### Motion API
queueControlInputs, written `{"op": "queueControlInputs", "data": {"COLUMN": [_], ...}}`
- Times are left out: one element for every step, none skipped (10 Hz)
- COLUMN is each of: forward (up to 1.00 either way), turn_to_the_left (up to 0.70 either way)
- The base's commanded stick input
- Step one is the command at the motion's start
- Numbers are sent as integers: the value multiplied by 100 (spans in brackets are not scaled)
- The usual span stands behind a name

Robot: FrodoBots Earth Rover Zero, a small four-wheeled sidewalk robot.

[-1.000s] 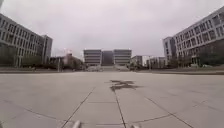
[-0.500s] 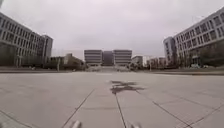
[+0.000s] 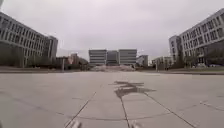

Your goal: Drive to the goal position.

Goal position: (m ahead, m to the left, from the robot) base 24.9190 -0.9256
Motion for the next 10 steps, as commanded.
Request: {"op": "queueControlInputs", "data": {"forward": [70, 70, 70, 70, 70, 70, 70, 70, 70, 70], "turn_to_the_left": [0, 0, 0, 0, 0, 0, 0, 0, 0, 0]}}
